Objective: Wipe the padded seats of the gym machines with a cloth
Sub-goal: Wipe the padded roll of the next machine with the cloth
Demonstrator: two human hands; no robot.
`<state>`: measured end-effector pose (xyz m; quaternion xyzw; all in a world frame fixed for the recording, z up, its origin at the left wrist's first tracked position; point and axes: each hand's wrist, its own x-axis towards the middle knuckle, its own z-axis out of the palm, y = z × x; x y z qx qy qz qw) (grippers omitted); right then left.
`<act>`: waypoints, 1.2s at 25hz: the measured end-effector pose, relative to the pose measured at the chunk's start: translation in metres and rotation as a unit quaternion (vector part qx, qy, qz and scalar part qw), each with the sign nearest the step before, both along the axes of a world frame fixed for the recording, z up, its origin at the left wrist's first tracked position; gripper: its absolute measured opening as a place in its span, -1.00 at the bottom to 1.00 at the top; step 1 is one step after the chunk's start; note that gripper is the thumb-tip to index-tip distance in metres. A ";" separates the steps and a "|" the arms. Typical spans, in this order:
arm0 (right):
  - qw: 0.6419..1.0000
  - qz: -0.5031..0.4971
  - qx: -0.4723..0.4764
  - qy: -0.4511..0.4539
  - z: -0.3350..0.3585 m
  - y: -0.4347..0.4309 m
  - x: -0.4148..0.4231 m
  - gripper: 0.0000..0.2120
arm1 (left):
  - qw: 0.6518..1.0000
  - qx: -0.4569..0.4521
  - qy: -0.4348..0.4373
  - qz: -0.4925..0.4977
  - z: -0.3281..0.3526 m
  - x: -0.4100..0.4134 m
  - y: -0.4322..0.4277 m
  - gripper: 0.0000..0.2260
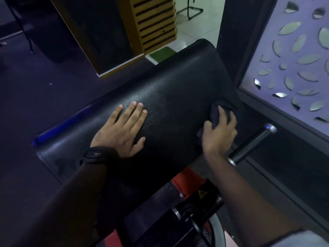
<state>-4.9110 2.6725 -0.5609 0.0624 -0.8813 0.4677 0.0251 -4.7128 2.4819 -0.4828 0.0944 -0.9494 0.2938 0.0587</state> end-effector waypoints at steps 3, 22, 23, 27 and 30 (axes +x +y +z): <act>0.971 0.115 0.106 0.181 -0.009 -0.001 0.029 -0.43 | 1.000 -0.002 0.002 -0.003 0.000 -0.001 0.000 -0.30; 0.860 0.293 0.147 0.391 0.011 -0.018 -0.003 -0.46 | 1.000 0.000 -0.004 0.002 0.003 0.000 0.001 -0.30; 0.890 0.256 0.129 0.354 0.019 -0.020 -0.017 -0.46 | 1.000 0.001 -0.004 0.002 0.003 0.000 0.001 -0.30; 0.987 0.078 0.047 0.132 0.046 -0.056 0.006 -0.45 | 1.000 0.000 -0.009 0.002 0.002 0.000 0.000 -0.30; 0.842 0.319 0.114 0.421 0.036 -0.050 -0.004 -0.46 | 1.000 -0.003 -0.006 0.002 0.002 -0.001 0.000 -0.30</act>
